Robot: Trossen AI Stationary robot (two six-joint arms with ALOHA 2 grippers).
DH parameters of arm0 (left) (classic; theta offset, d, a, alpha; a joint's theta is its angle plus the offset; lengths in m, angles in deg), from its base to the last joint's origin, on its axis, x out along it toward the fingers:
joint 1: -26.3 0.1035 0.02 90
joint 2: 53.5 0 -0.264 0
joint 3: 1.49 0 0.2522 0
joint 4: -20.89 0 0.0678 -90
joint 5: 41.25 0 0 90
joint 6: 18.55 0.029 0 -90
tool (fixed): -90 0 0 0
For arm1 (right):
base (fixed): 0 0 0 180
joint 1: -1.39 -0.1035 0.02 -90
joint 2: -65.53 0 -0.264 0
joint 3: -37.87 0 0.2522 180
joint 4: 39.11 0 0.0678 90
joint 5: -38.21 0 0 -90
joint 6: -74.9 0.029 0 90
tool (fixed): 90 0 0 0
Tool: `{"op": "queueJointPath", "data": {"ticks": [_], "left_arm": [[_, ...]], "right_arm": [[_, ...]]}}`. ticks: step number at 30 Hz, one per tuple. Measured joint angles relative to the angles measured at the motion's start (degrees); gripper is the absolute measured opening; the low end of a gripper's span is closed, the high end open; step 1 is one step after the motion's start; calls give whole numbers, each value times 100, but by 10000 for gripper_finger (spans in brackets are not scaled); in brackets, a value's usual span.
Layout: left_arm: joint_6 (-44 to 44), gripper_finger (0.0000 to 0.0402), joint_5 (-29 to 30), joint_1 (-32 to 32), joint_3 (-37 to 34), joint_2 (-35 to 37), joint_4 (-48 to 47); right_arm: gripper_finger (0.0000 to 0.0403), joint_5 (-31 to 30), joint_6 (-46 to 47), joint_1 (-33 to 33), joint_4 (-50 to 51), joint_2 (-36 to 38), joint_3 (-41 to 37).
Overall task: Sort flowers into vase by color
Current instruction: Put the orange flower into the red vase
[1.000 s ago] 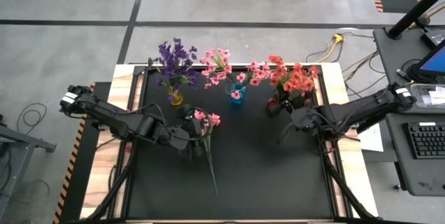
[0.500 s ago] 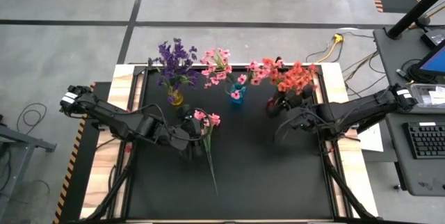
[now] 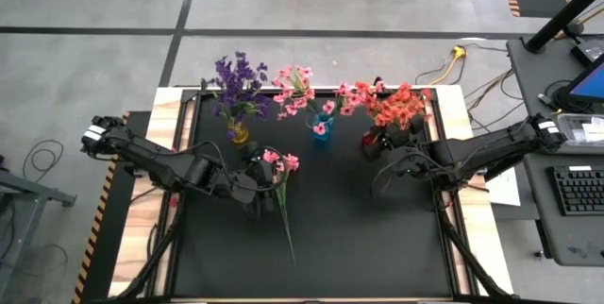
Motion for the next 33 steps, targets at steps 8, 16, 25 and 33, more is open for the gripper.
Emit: {"op": "queueJointPath", "data": {"ticks": [8, 16, 25, 33], "left_arm": [[0, 186, 0, 1, 0, 0, 2], [0, 186, 4, 0, 0, 0, 7], [0, 186, 4, 0, 0, 0, 7], [0, 186, 4, 0, 0, 0, 7]], "right_arm": [[13, -152, -11, 0, 15, 0, -1], [13, -155, 41, 0, 15, -1, -2], [13, -156, 110, 0, 13, -2, -2], [58, -156, 110, 0, 13, -2, -2]]}}
